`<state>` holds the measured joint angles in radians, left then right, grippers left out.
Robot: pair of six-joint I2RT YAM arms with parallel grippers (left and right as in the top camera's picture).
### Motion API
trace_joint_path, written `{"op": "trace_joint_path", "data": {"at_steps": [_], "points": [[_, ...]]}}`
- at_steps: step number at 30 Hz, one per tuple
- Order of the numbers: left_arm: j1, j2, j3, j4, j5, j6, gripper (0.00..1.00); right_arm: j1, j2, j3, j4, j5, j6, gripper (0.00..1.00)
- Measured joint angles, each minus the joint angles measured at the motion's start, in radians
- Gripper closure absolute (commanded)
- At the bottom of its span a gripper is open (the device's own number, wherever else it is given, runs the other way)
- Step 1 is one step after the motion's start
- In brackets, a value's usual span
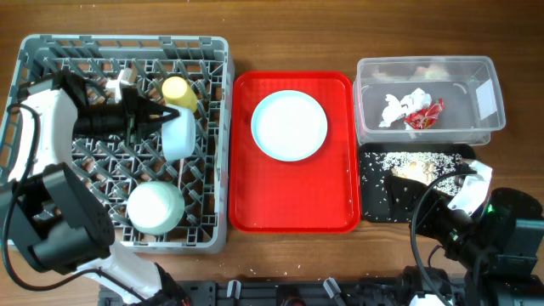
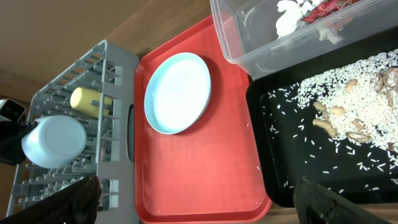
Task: Sort waste into correct bins and load items into the dishwasher rack
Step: 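Carry the blue bowl left and set it upside down in the rack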
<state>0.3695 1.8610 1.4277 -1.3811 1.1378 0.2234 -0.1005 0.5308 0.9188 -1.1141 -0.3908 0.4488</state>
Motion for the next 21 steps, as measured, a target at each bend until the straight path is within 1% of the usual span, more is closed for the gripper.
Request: {"op": "trace_joint_path", "data": {"at_steps": [2,3,4,5,7,8,9,10,12,13,15,16,17,18,19,20,21], "points": [[0.017,0.000,0.000,0.010,-0.006,0.001,0.93,0.000,0.000,0.000,0.000,0.000,0.000,0.00],[0.031,0.000,0.000,0.019,-0.006,0.000,0.89,0.000,0.000,0.000,0.000,0.000,0.000,0.00],[0.038,0.000,0.000,0.024,-0.006,0.000,0.82,0.000,0.000,0.000,0.000,0.000,0.000,0.00],[0.048,0.000,0.000,0.039,-0.014,-0.003,0.68,0.000,0.000,0.000,0.000,0.000,0.000,0.00],[0.096,0.000,0.000,0.058,-0.039,-0.014,0.54,0.000,0.000,0.000,0.000,0.000,0.000,0.00],[0.117,0.000,0.000,0.065,-0.045,-0.024,0.42,0.000,0.000,0.000,0.000,0.000,0.000,0.00],[0.132,0.000,0.000,0.071,-0.049,-0.021,0.37,0.000,0.000,0.000,0.001,0.000,0.000,0.00],[0.146,0.000,0.000,0.080,-0.052,-0.031,0.36,0.000,0.000,0.000,0.000,0.000,0.000,0.00],[0.187,0.000,0.000,0.105,-0.057,-0.079,0.25,0.000,0.000,0.000,0.000,0.000,0.000,0.00],[0.203,0.000,0.003,0.098,-0.060,-0.097,0.22,0.000,0.000,0.000,0.000,0.000,0.000,0.00],[0.224,-0.002,0.045,0.037,-0.067,-0.124,0.23,0.000,0.000,0.000,0.000,0.000,0.000,0.00],[0.225,-0.009,0.073,0.000,-0.068,-0.130,0.27,0.000,0.000,0.000,0.000,0.000,0.000,0.00],[0.223,-0.039,0.096,-0.016,-0.067,-0.132,0.33,0.000,0.000,0.000,0.000,0.000,0.000,0.00],[0.218,-0.077,0.106,-0.023,-0.070,-0.135,0.46,0.000,0.000,0.000,0.000,0.000,0.000,0.00],[0.200,-0.148,0.109,-0.027,-0.097,-0.140,0.66,0.000,0.000,0.000,0.000,0.000,0.000,0.00],[0.171,-0.214,0.112,-0.030,-0.138,-0.143,0.90,0.000,0.000,0.000,0.000,0.000,0.000,0.00],[0.116,-0.292,0.116,-0.028,-0.208,-0.159,0.96,0.000,0.000,0.000,0.000,0.000,0.000,0.00]]}}
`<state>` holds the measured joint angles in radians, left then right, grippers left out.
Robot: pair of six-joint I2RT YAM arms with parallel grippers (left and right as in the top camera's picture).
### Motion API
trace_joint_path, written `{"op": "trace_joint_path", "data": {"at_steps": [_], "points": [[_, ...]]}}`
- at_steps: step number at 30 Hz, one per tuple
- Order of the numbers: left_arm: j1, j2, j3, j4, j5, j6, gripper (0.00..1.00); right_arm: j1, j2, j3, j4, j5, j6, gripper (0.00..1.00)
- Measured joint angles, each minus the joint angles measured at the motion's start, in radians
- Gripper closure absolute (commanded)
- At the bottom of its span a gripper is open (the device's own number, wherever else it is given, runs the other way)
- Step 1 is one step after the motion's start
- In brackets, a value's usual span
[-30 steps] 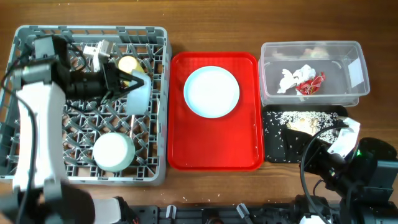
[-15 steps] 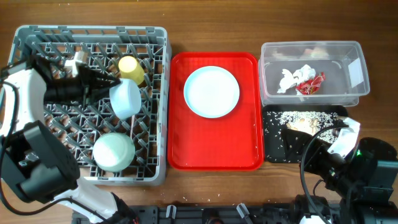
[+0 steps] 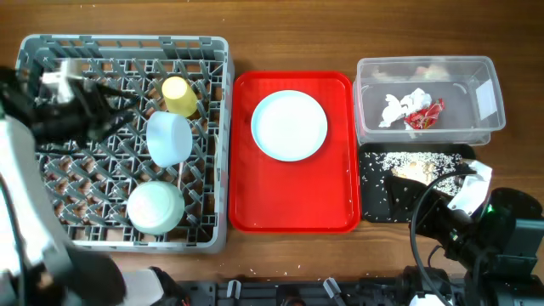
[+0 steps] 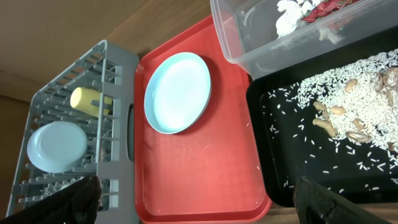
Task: Sort waste into correct bins and load items into the dishwasher rack
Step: 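Carry the blue bowl left and set it upside down in the rack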
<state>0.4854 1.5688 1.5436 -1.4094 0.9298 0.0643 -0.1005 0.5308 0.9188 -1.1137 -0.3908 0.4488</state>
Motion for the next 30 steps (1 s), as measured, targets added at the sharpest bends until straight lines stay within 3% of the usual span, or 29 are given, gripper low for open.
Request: {"op": "trace_joint_path", "data": {"at_steps": [2,5,9,11,15,17,20,24,27,30], "points": [[-0.150,-0.111,0.010,0.018,-0.171,-0.051,0.96,0.000,0.000,0.000,-0.001,0.000,0.000,0.00],[-0.309,-0.121,0.004,0.040,-0.296,-0.109,0.96,0.000,0.000,0.000,0.000,0.000,0.000,0.00],[-0.436,-0.084,-0.092,0.117,-0.439,-0.206,0.96,0.000,0.000,0.000,0.000,0.000,0.000,0.00],[-0.459,-0.059,-0.126,0.142,-0.503,-0.237,0.90,0.000,0.000,0.000,0.000,0.000,0.000,0.00],[-0.451,0.019,-0.149,0.196,-0.696,-0.285,0.71,0.000,0.000,0.000,0.000,0.000,0.000,0.00],[-0.371,0.021,-0.136,0.227,-0.728,-0.311,0.71,0.000,0.000,0.000,0.000,0.000,0.000,0.00],[-0.256,0.023,-0.023,0.188,-0.662,-0.320,0.71,0.000,0.000,0.000,-0.001,0.000,0.000,0.01],[-0.282,-0.080,0.074,0.149,-0.618,-0.326,0.67,0.000,0.000,0.000,0.000,0.000,0.000,0.00],[-0.330,-0.169,0.087,0.088,-0.713,-0.345,0.64,0.000,0.000,0.000,0.000,0.000,0.000,0.00],[-0.330,-0.160,0.069,0.064,-0.887,-0.420,0.75,0.000,0.000,0.000,0.000,0.000,0.000,0.00]]}}
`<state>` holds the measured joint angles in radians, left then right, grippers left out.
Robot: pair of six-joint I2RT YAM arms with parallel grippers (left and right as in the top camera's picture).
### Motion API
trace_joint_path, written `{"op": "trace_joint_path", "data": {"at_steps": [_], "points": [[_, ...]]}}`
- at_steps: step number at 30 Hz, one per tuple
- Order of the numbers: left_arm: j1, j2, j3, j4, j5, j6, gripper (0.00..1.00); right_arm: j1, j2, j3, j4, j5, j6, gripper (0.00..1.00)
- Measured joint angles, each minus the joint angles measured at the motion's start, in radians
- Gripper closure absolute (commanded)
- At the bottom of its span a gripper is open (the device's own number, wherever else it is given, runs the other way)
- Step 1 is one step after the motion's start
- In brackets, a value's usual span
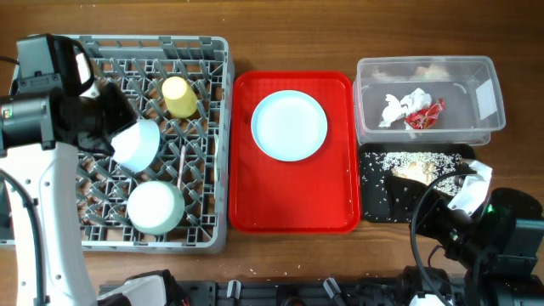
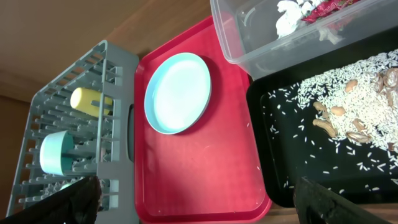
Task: Sort waste into correct bins and load items into the dishwasher rack
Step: 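Carry the blue bowl left and set it upside down in the rack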
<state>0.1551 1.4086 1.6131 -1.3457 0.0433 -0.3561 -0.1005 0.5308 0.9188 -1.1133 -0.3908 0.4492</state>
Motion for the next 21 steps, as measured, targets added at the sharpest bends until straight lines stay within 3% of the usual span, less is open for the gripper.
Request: {"op": "trace_joint_path", "data": {"at_steps": [3,7,10,15,19,21], "points": [[0.000,0.002,-0.099,0.049,-0.099,-0.075,0.75,0.000,0.000,0.000,0.000,0.000,0.000,0.01],[0.000,0.026,-0.348,0.195,-0.118,-0.106,0.72,0.000,0.000,0.000,0.000,0.000,0.000,0.01],[0.002,0.045,-0.456,0.315,0.069,-0.068,0.71,0.000,0.000,0.000,-0.001,0.000,0.000,0.00],[-0.001,0.052,-0.460,0.442,0.409,-0.015,0.79,0.000,0.001,0.000,-0.001,0.000,0.000,0.00],[-0.001,0.039,-0.421,0.429,0.449,-0.018,0.73,0.000,0.001,0.000,0.000,0.000,0.000,0.00],[-0.001,-0.013,-0.407,0.374,0.344,-0.034,0.71,0.000,0.001,0.000,-0.001,0.000,0.000,0.00]]}}
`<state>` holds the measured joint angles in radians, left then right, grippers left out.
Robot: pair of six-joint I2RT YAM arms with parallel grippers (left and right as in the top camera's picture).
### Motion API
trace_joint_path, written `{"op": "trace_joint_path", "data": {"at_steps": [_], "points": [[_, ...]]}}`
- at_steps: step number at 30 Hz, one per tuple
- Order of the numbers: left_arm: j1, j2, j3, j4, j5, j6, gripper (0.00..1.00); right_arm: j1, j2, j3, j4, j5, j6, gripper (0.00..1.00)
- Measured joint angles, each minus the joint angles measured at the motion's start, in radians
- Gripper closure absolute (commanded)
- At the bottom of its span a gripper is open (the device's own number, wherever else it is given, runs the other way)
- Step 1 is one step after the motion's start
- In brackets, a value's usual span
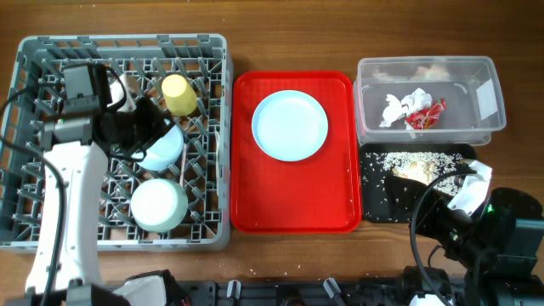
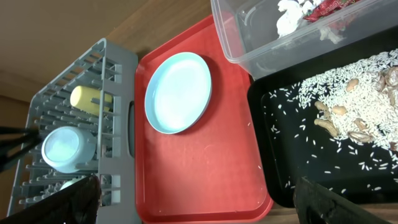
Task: Sort waste into correct bins and load items into the dishwasher rack
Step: 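Carry the blue bowl left and set it upside down in the rack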
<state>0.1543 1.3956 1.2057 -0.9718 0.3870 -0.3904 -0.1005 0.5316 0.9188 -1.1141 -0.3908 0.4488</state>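
A light-blue cup (image 1: 166,148) sits mouth-up in the grey dishwasher rack (image 1: 219,127), and shows in the right wrist view as the blue cup (image 2: 67,149). My left gripper (image 1: 151,127) reaches in from the left, its fingers across the cup's upper-left rim and shut on it. A yellow cup (image 1: 177,94) lies just above it, and a pale bowl (image 1: 157,206) below. A pale blue plate (image 1: 290,125) rests on the red tray (image 1: 293,208). My right gripper (image 2: 202,208) hangs open over the tray's near end, holding nothing.
A clear bin (image 1: 486,93) at the back right holds white and red wrappers (image 1: 414,109). In front of it a black tray (image 1: 374,200) carries rice and peanuts (image 2: 339,118). The right arm (image 1: 489,234) sits at the front right corner.
The blue cup was tilted on its side further left in the rack; now it is further right with its mouth up. The left gripper has moved right with it. The right arm is unchanged.
The left gripper first held the blue cup just below the yellow cup. Then the gripper was off to the left, with the cup left in the rack. Later the cup was tilted at the gripper further left. Now it is mouth-up above the bowl.
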Motion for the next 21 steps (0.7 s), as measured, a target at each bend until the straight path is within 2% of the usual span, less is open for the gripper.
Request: {"op": "trace_joint_path", "data": {"at_steps": [3,8,12,14,16,21], "points": [[0.000,-0.031,0.002,-0.066,-0.190,-0.008,0.72,0.000,0.000,0.000,0.000,0.000,0.000,0.00],[0.004,0.055,-0.083,-0.018,-0.417,-0.050,0.69,0.000,0.000,0.000,0.000,0.000,0.000,0.00],[0.011,0.104,-0.085,-0.008,-0.500,-0.068,0.70,0.000,0.000,0.000,0.000,0.000,0.000,0.00],[0.011,0.104,-0.078,-0.013,-0.505,-0.066,0.70,0.000,0.000,0.000,0.000,0.000,0.000,0.00],[0.004,0.098,-0.032,-0.037,-0.440,-0.064,0.70,0.000,0.000,0.000,0.000,0.000,0.000,0.00],[0.001,-0.081,0.050,-0.031,-0.307,-0.064,0.71,0.000,0.000,0.000,0.000,0.000,0.000,0.00]]}}
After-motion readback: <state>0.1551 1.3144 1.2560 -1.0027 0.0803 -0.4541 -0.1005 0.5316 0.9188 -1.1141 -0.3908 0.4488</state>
